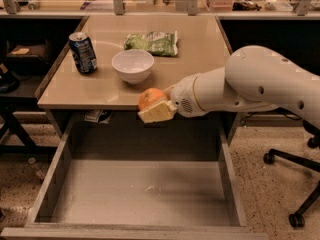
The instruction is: Pick orange from top drawer and place on counter
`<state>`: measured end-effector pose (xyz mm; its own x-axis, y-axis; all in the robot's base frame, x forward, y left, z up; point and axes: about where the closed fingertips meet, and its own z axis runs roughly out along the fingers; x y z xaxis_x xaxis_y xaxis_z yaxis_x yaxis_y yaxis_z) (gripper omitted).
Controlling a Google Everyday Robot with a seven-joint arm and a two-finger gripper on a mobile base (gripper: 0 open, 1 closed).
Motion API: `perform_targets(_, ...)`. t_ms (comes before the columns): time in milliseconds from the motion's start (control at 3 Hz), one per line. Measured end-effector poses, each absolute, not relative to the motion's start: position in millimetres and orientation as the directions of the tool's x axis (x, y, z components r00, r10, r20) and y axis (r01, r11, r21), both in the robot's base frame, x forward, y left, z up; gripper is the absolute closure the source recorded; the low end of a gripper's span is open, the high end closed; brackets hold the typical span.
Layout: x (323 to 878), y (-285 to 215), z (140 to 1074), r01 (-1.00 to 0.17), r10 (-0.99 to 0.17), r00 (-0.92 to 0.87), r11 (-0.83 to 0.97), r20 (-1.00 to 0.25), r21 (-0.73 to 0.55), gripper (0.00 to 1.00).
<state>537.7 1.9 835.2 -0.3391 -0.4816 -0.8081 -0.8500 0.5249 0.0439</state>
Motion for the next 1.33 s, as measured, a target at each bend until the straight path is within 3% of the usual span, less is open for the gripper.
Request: perform_targets(1333,621.3,-70.6,866.5,-0.824,-0.449,-0.363,0.564,-0.817,0.056,1.00)
